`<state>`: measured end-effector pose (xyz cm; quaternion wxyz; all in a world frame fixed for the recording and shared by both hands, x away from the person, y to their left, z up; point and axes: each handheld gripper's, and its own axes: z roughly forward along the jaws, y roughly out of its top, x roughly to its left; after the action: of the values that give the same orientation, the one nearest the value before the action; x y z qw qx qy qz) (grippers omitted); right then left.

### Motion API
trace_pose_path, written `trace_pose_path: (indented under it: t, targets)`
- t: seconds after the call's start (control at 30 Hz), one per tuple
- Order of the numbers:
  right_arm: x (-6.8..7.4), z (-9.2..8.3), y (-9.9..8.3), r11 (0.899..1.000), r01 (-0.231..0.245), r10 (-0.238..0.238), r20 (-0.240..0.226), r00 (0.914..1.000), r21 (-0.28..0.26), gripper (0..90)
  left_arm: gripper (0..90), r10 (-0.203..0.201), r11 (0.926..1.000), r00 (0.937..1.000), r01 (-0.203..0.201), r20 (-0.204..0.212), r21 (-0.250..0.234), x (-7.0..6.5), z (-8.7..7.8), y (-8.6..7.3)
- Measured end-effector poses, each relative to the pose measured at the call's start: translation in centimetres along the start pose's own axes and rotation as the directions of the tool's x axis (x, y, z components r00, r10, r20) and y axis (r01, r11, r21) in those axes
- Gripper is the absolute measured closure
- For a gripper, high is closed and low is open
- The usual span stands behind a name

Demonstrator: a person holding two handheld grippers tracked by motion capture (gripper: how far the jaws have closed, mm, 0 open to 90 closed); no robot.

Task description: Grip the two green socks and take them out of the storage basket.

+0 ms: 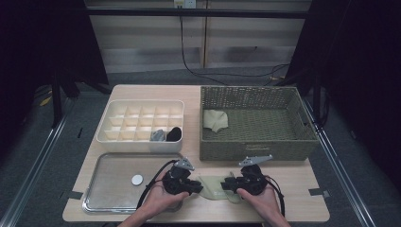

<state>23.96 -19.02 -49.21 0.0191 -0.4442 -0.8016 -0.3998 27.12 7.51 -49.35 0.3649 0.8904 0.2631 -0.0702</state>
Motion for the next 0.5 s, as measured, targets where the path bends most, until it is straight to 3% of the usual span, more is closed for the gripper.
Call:
trace_pose_path:
  t: [0.1, 0.23, 0.33, 0.5]
  targets:
    - [0.2, 0.4, -0.1, 1.000, 0.018, -0.018, 0.014, 0.9997, 0.014, 70.3, 76.8, 0.001, 1.0000, 1.0000, -0.001, 0.000, 0.000, 0.0, 0.0, 0.0]
    - [0.1, 0.5, -0.2, 1.000, 0.029, -0.029, 0.041, 0.9988, 0.013, 85.6, 76.8, 0.000, 1.0000, 0.9998, 0.000, 0.021, -0.002, 0.2, 0.0, 0.0]
    - [0.0, 0.2, -0.3, 1.000, 0.011, -0.011, 0.039, 0.9992, 0.008, 88.4, 76.9, -0.005, 1.0000, 0.9998, 0.006, 0.020, -0.005, 0.1, 0.0, 0.0]
    - [-0.5, -1.6, -0.1, 0.997, -0.031, 0.032, 0.014, 0.9994, -0.070, 88.7, 76.9, -0.009, 0.9999, 0.9998, 0.009, 0.018, -0.010, 0.1, 0.0, -0.1]
